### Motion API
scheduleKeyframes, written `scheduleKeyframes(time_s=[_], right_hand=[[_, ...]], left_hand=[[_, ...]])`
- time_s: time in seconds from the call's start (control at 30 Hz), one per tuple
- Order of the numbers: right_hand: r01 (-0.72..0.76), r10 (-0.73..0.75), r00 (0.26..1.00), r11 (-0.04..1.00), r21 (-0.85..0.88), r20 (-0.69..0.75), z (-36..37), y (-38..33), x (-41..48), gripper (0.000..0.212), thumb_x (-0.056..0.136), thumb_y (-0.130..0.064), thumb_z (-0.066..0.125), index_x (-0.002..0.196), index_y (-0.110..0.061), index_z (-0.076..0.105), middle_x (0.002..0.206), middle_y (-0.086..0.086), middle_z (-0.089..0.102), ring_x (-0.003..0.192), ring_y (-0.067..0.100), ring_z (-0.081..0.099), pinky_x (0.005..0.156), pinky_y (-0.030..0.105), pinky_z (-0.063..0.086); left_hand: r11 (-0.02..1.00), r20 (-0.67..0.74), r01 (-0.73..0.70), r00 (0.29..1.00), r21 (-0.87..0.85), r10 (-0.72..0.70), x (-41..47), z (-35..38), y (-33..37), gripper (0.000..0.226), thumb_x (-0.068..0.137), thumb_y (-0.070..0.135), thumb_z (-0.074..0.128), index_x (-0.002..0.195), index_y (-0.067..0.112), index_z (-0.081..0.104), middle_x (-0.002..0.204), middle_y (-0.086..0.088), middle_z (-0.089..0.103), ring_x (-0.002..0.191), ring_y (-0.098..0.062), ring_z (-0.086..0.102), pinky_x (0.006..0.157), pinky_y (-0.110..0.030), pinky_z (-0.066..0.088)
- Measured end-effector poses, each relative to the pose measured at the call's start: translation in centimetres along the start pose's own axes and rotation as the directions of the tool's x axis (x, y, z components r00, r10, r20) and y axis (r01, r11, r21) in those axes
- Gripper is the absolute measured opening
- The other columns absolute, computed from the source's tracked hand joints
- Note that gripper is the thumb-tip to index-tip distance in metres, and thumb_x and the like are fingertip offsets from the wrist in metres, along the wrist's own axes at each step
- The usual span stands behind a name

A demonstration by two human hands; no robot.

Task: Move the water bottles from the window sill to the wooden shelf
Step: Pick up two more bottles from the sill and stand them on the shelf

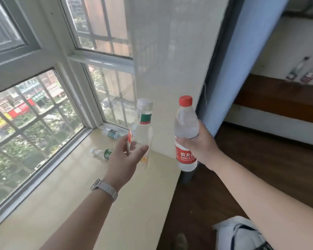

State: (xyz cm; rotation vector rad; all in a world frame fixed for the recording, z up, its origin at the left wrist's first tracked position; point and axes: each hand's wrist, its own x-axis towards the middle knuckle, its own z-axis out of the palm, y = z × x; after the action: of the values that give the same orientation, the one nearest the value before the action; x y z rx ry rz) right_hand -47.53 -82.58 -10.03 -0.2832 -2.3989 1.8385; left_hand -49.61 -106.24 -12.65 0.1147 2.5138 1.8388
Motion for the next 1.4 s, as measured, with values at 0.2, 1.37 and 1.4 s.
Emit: scheduleKeyframes(time_s=[0.2,1.37,1.4], right_hand=[[-0.039,0.041,0.971,0.999,0.014,-0.234,-5.1,1.0,-3.7,0.042,0.076,-0.021,0.079,0.111,-0.029,0.057,0.096,-0.005,0.072,0.088,0.015,0.071,0.083,0.046,0.059],[-0.136,0.12,0.764,0.99,0.024,-0.634,-43.7,9.6,7.6,0.054,0.074,-0.036,0.081,0.119,-0.037,0.051,0.108,-0.01,0.065,0.101,0.018,0.065,0.087,0.043,0.057],[-0.144,0.127,0.75,0.989,0.028,-0.649,-45.1,9.9,7.8,0.054,0.075,-0.035,0.081,0.12,-0.037,0.051,0.109,-0.009,0.065,0.101,0.018,0.065,0.088,0.044,0.057]], left_hand=[[0.995,0.229,-0.096,0.969,0.001,0.093,1.3,4.8,1.0,0.051,0.079,0.056,0.07,0.12,0.034,0.05,0.107,0.004,0.068,0.097,-0.009,0.065,0.074,-0.019,0.045],[0.973,0.638,-0.202,0.736,-0.109,0.224,17.1,47.4,20.0,0.068,0.069,0.067,0.065,0.122,0.025,0.059,0.107,0.008,0.072,0.093,-0.01,0.071,0.083,-0.033,0.057],[0.974,0.637,-0.201,0.738,-0.108,0.223,17.4,48.8,20.6,0.07,0.069,0.068,0.065,0.124,0.025,0.059,0.108,0.008,0.071,0.093,-0.01,0.07,0.084,-0.033,0.057]])
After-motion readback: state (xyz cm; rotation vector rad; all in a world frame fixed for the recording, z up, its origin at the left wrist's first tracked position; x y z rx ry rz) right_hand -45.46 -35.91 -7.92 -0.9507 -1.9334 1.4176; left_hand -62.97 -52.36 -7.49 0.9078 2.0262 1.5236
